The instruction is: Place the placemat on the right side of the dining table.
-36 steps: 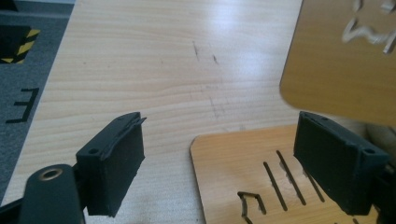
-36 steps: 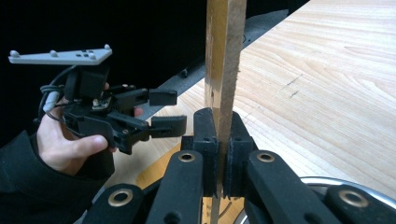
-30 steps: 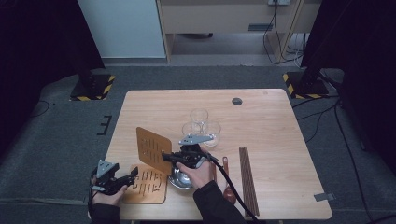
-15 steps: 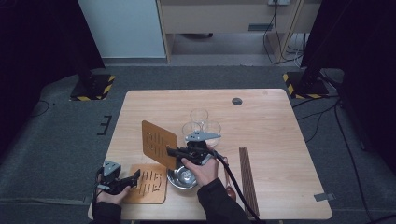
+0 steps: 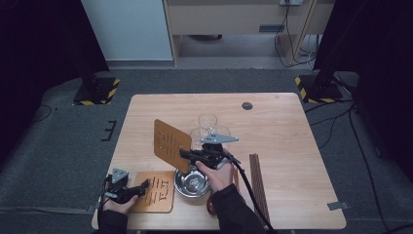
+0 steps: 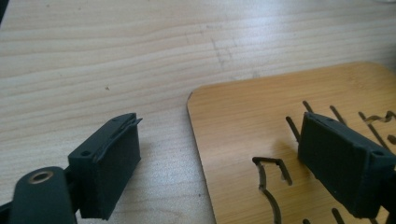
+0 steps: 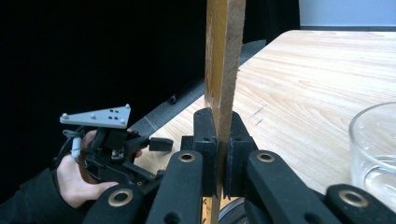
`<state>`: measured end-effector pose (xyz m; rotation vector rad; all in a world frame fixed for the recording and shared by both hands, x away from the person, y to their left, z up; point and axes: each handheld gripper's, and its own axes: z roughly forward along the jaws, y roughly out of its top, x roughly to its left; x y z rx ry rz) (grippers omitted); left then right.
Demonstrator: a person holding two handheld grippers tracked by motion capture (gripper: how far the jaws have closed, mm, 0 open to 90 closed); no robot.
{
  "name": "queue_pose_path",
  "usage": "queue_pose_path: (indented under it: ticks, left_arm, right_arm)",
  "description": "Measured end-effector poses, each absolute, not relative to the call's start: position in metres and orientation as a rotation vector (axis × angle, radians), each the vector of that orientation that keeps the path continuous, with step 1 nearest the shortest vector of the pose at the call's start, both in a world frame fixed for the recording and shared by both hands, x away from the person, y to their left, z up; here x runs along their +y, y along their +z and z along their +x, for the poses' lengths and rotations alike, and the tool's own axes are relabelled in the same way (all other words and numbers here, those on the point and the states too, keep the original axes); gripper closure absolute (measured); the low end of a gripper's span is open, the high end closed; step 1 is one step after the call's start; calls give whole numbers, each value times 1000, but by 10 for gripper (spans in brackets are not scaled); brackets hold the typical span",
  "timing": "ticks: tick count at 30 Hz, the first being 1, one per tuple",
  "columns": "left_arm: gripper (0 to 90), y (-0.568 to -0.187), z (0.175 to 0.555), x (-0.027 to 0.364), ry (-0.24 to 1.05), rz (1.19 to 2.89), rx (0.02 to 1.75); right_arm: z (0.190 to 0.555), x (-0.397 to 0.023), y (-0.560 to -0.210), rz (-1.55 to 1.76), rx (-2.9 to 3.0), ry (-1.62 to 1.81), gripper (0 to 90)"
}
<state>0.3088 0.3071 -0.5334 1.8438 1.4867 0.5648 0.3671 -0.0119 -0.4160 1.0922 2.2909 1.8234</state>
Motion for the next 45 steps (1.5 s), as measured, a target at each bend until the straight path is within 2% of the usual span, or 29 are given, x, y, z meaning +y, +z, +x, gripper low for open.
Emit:
queue_pose_path:
  ticks: [18,45]
  left_arm:
    - [58,-534,311,308,554,1838,1513]
    - [42,-535,311,307,552,1839,1513]
  right_arm:
    - [372,-39,-402,1126,2172,1862,870]
    - [377,-83,-387,1180,2019,1907,870]
